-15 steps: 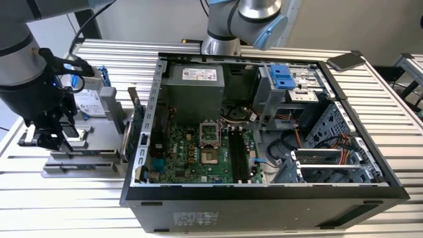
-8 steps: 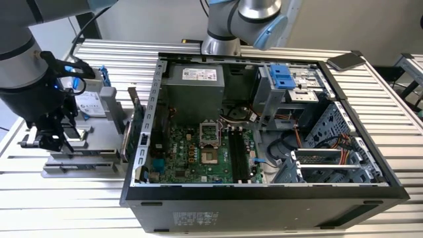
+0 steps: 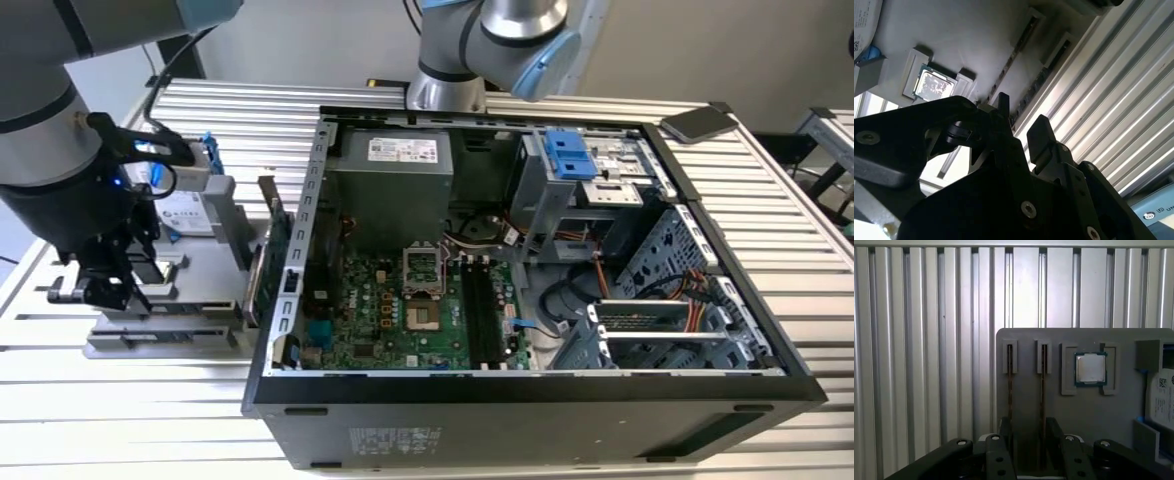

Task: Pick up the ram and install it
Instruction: 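Pick up the ram and move it above insertion slot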

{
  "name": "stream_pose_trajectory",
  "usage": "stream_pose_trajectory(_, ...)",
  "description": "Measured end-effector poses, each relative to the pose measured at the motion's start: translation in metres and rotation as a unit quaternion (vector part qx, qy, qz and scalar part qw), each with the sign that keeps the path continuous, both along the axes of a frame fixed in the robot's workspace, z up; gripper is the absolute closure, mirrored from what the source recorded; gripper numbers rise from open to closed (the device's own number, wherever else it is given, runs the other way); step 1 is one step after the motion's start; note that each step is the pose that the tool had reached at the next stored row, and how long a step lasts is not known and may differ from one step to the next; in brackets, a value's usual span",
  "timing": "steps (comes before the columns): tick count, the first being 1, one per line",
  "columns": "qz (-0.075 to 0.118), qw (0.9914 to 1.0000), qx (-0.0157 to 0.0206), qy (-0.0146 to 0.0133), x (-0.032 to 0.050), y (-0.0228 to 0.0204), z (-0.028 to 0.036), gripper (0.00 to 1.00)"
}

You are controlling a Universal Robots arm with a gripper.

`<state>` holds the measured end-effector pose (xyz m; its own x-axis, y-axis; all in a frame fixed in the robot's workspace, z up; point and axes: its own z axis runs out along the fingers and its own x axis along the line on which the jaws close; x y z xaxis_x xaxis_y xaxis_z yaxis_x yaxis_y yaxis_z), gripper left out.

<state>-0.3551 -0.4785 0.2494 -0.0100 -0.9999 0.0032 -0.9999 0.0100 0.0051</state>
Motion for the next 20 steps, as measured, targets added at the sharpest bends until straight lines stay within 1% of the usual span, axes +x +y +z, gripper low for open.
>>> stream_pose_trajectory(2,0.0,1.0,0.0,0.0,0.0,0.0,-0.0024,0.0)
stream_pose_trajectory(6,0.0,1.0,0.0004,0.0,0.0,0.0,-0.0092,0.0)
stream_pose_trajectory(8,0.0,1.0,0.0026,0.0001,-0.0001,0.0001,-0.0105,0.0)
stream_pose_trajectory(9,0.0,1.0,0.0027,-0.0001,-0.0001,-0.0002,-0.0106,0.0)
stream_pose_trajectory(12,0.0,0.99999,0.003,-0.001,0.0,-0.0029,-0.0113,0.0)
stream_pose_trajectory(14,0.0,0.99999,0.003,-0.0032,-0.0001,-0.0066,-0.0117,0.0)
stream_pose_trajectory(16,0.003,0.99998,0.0031,-0.0053,-0.0001,-0.0088,-0.0123,0.0)
stream_pose_trajectory(20,0.014,0.99988,0.0031,-0.0054,-0.0001,-0.0108,-0.0151,0.0)
